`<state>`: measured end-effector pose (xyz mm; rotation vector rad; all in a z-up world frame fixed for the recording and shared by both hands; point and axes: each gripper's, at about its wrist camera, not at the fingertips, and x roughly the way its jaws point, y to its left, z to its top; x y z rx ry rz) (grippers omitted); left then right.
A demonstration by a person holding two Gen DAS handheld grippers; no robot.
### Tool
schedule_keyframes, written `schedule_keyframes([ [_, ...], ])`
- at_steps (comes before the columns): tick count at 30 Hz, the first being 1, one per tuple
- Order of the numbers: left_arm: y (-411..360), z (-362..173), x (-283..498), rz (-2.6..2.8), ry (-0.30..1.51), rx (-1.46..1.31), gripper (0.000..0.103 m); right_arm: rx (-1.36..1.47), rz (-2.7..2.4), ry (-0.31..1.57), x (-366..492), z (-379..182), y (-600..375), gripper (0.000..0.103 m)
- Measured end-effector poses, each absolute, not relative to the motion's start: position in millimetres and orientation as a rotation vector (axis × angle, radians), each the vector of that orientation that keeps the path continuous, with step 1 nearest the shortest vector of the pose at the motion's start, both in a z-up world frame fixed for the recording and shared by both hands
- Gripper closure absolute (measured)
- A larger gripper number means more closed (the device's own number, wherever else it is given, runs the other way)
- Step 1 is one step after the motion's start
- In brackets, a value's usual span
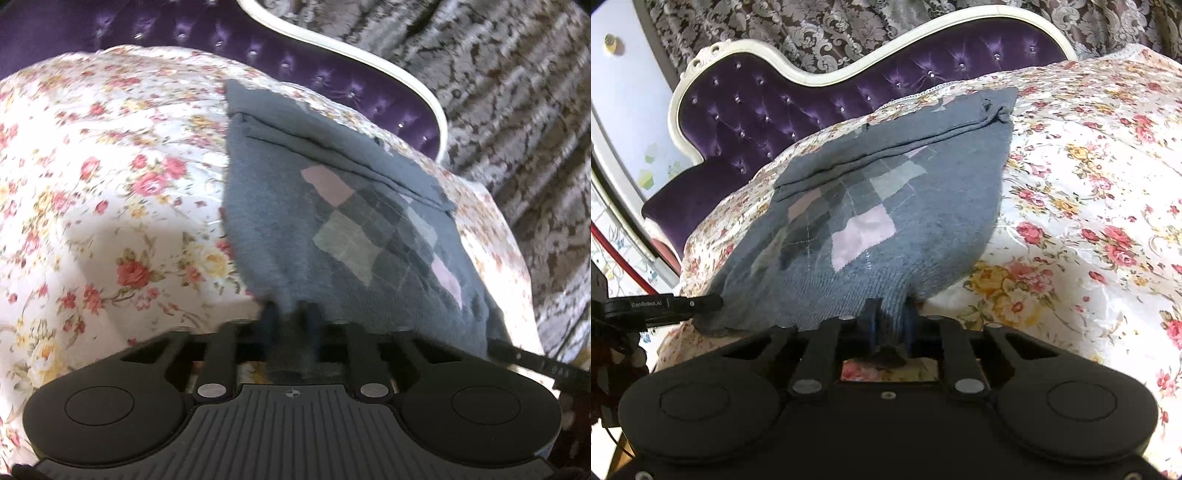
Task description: Fold small clothes
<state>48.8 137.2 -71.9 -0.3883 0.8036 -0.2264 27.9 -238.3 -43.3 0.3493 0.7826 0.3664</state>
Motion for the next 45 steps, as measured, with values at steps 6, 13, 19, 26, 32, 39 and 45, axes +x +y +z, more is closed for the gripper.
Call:
schedule_keyframes([
  [6,143,-57,42,-0.221,0.73,-0.418,0.099,0.406,0.38,0.749,28,-33,-245,0.089],
  [13,146,-20,60,-0.253,0.619,-0.464,0.099,0.487,0.4,0.668,45,-9,-256,0.09],
  [19,145,11,97,-0.293,0.541,-0.479,0.099,0.536,0.412,0.589,78,12,-262,0.09],
  [26,145,41,156,-0.315,0.466,-0.464,0.099,0.554,0.412,0.492,141,33,-270,0.09],
  [32,149,42,232,-0.319,0.466,-0.526,0.099,0.556,0.377,0.445,211,34,-276,0.09],
  [39,148,14,316,-0.275,0.505,-0.528,0.099,0.521,0.305,0.47,295,12,-275,0.09],
  [45,151,-29,371,-0.206,0.596,-0.563,0.099,0.529,0.228,0.568,356,-25,-273,0.09],
])
